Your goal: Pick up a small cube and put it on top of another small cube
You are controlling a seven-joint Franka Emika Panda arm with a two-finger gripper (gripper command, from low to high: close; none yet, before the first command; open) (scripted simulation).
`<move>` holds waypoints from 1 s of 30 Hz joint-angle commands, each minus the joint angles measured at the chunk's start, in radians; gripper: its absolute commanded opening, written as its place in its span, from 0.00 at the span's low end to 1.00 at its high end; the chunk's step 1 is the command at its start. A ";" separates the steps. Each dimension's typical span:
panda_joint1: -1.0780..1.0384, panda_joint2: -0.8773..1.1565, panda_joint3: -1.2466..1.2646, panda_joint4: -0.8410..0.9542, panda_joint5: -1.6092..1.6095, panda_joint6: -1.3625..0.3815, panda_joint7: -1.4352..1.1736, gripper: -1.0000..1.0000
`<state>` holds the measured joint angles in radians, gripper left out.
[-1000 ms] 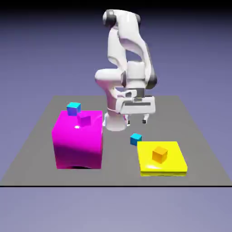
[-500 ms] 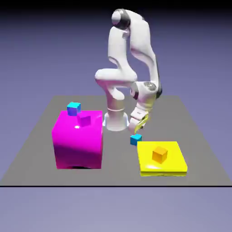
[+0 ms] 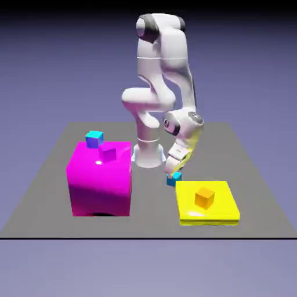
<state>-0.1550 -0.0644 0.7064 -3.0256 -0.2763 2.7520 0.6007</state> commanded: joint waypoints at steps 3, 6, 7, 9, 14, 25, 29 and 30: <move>-0.004 0.048 -0.040 0.009 -0.130 0.022 0.088 0.50; -0.008 0.096 -0.081 0.017 -0.261 0.045 0.176 0.50; -0.009 0.111 -0.094 0.020 -0.304 0.052 0.206 0.50; -0.012 0.143 -0.121 0.026 -0.391 0.067 0.264 0.50; -0.019 0.223 -0.189 0.040 -0.608 0.104 0.411 0.50; -0.014 0.167 -0.141 0.030 -0.455 0.078 0.308 0.00; -0.009 0.103 -0.087 0.019 -0.282 0.048 0.190 0.00; -0.007 0.087 -0.074 0.016 -0.238 0.041 0.161 0.00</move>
<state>-0.1601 0.0228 0.6334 -3.0098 -0.5147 2.7928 0.7620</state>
